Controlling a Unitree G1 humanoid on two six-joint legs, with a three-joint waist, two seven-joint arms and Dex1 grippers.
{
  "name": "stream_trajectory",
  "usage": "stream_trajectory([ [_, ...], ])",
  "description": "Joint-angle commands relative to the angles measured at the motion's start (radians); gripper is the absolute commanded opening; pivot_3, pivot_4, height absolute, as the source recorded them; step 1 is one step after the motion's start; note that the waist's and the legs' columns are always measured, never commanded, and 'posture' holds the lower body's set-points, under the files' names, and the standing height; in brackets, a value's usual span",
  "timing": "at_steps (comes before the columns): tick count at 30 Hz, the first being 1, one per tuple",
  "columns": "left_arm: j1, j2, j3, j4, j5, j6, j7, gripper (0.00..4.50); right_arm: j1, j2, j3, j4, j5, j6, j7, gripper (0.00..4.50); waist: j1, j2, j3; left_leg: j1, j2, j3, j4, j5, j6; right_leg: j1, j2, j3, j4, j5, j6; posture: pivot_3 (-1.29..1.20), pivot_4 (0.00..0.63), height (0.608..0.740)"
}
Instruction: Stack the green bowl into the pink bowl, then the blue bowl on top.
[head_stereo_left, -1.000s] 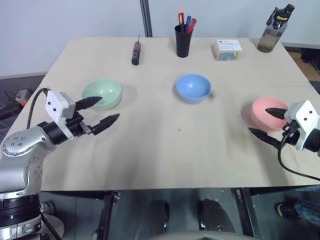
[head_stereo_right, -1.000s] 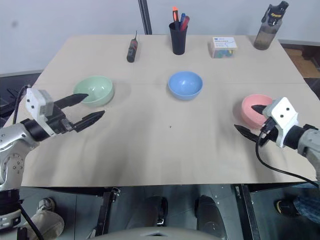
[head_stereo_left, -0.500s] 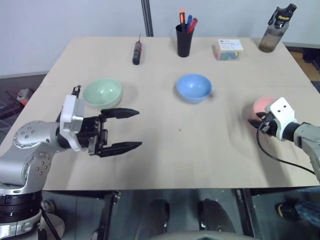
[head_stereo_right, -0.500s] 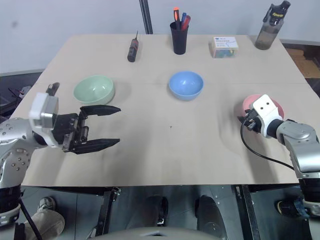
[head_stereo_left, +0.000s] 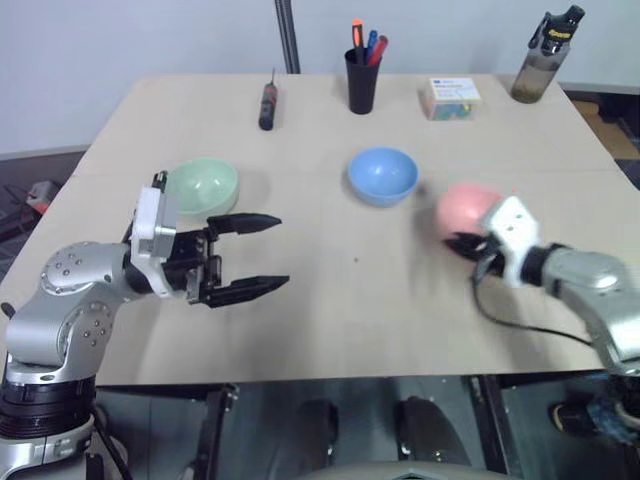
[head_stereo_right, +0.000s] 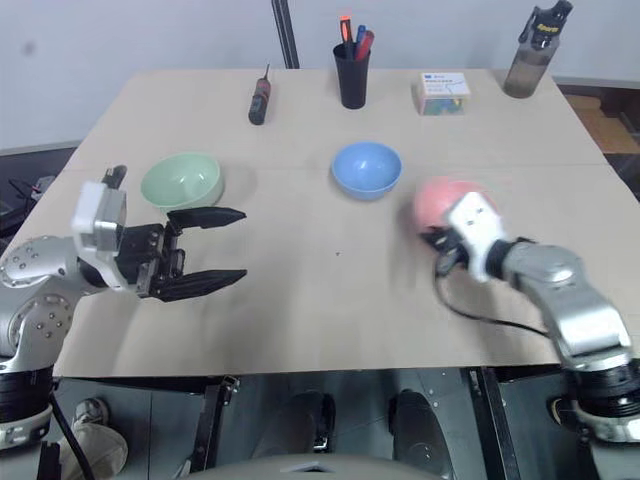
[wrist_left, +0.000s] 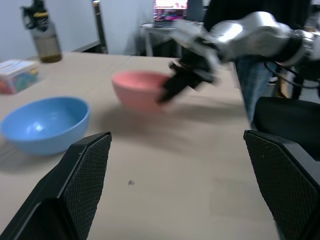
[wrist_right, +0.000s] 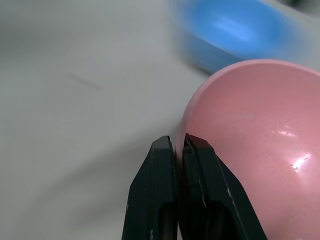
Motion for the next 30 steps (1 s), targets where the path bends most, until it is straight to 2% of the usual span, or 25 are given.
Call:
stream_trajectory([
  [1,0.003,-0.008,0.019,-0.011,0.063,-0.05,0.061,4.5,-0.066,0.095,0.118,0.023,-0.064,0.01,-0.071,0.06,0.004,-0.001,0.0,0.0,-0.001,-0.001,0.001,0.0,0.0,0.001,-0.001,-0.001,0.0,0.0,0.0,0.0,0.15,0.74],
  [3,0.004,-0.013,0.013,-0.018,0.081,-0.05,0.091,4.5,-0.091,0.146,0.158,0.084,-0.074,0.022,-0.079,0.06,0.003,-0.001,0.0,0.0,-0.002,-0.001,0.001,0.001,-0.001,0.001,-0.001,0.0,0.0,0.0,0.0,0.0,0.15,0.74],
  [6,0.011,-0.012,0.009,-0.045,0.09,-0.045,0.115,4.5,-0.149,0.125,0.193,0.202,-0.122,-0.001,-0.04,0.06,0.003,-0.001,0.0,0.0,-0.003,-0.002,0.001,0.003,-0.004,0.001,-0.001,-0.001,0.0,0.0,0.0,0.0,0.15,0.74],
  [7,0.015,-0.01,0.016,-0.053,0.085,-0.038,0.123,4.5,-0.16,0.125,0.186,0.215,-0.118,0.003,-0.037,0.74,0.001,-0.001,-0.001,0.0,-0.003,-0.001,0.001,0.003,-0.004,0.001,-0.001,-0.001,0.0,0.0,0.0,0.0,0.15,0.74],
  [9,0.024,-0.007,0.03,-0.061,0.097,-0.032,0.156,4.5,-0.163,0.124,0.175,0.204,-0.095,0.025,-0.022,1.32,0.003,-0.002,-0.001,0.001,-0.003,-0.002,0.001,0.003,-0.004,0.001,-0.001,-0.001,0.0,0.0,0.0,0.0,0.15,0.74],
  [11,0.028,-0.009,0.035,-0.064,0.132,-0.041,0.204,4.5,-0.161,0.116,0.17,0.19,-0.086,0.036,-0.008,2.25,0.001,-0.001,-0.001,0.0,-0.002,-0.002,0.0,0.003,-0.004,0.0,-0.001,-0.001,0.0,0.0,0.0,0.0,0.15,0.74],
  [13,0.046,-0.01,0.026,-0.075,0.27,-0.076,0.329,4.5,-0.151,0.102,0.138,0.142,-0.059,0.06,0.002,3.24,0.0,-0.001,0.0,-0.001,-0.002,-0.002,0.0,0.003,-0.005,-0.001,-0.001,-0.001,0.0,0.0,0.0,0.0,0.15,0.74],
  [16,0.049,0.006,0.008,-0.09,0.426,-0.05,0.485,4.5,-0.137,0.114,0.056,0.079,-0.013,0.028,-0.007,4.41,-0.001,-0.001,-0.001,-0.002,-0.002,0.0,-0.001,0.003,-0.004,-0.003,-0.001,0.001,0.001,0.0,0.0,0.0,0.15,0.74],
  [19,0.022,0.02,-0.017,-0.1,0.517,0.036,0.595,4.5,-0.127,0.138,-0.025,0.019,0.057,-0.037,0.014,4.41,0.001,-0.001,0.0,-0.002,-0.002,0.0,-0.001,0.0,-0.001,-0.003,-0.001,0.001,0.001,0.0,0.0,0.0,0.15,0.74],
  [21,-0.017,0.084,-0.09,-0.083,0.605,0.105,0.603,4.5,-0.136,0.151,-0.075,-0.011,0.088,-0.044,0.0,4.41,0.003,-0.002,0.0,-0.002,-0.002,-0.001,-0.001,0.0,0.0,-0.003,-0.001,0.0,0.001,0.0,0.0,0.0,0.15,0.74],
  [24,-0.162,0.171,-0.25,0.029,0.76,0.209,0.605,4.5,-0.167,0.136,-0.09,-0.012,0.077,-0.117,0.027,4.41,0.005,-0.002,0.0,-0.002,-0.004,-0.001,0.0,0.0,-0.001,-0.002,-0.001,-0.001,0.002,0.0,0.0,0.0,0.15,0.74],
  [30,-0.307,0.17,-0.425,0.181,0.932,0.258,0.623,4.5,-0.214,0.12,-0.069,0.051,0.026,-0.197,0.032,4.41,-0.004,-0.002,0.0,-0.002,-0.005,0.001,-0.001,0.003,-0.005,-0.004,0.002,0.001,0.002,0.0,0.0,0.0,0.15,0.74],
])
